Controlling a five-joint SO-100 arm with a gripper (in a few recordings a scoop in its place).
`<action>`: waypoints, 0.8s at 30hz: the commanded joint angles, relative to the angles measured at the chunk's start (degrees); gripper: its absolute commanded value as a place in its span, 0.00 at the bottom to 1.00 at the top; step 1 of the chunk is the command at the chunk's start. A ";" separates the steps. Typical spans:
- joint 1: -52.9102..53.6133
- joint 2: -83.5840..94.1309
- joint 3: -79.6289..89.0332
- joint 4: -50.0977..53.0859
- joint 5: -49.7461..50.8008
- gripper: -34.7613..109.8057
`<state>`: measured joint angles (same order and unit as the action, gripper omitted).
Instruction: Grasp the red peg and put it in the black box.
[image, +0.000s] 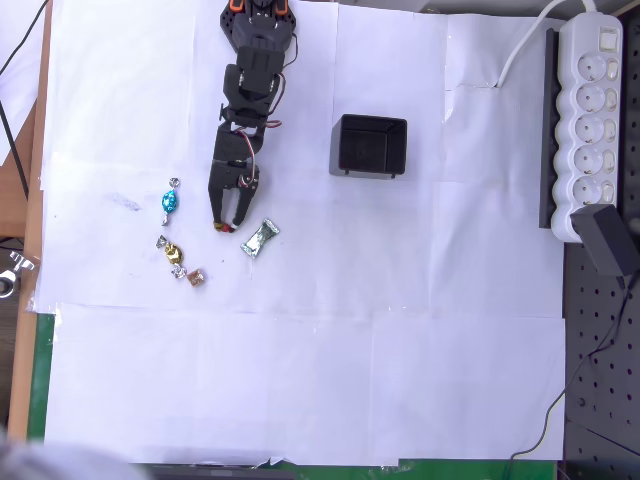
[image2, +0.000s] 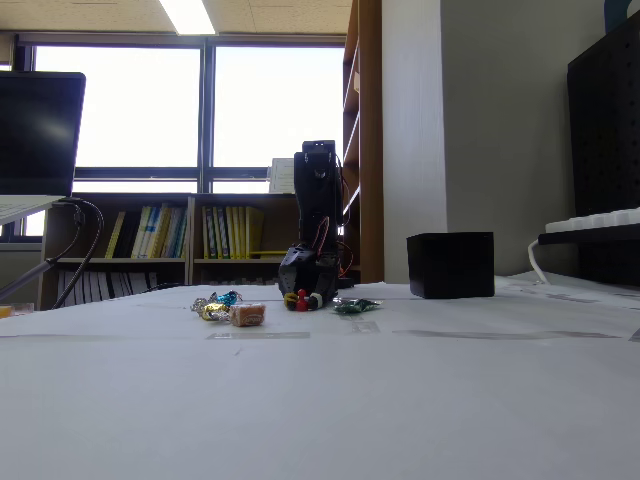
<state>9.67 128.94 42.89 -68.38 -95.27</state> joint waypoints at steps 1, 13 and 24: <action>0.70 -0.35 0.09 -0.26 -0.53 0.24; 1.93 -45.09 24.52 103.01 13.97 0.24; -15.82 -55.20 50.80 165.32 26.37 0.24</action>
<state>-0.09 78.49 81.47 65.83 -71.72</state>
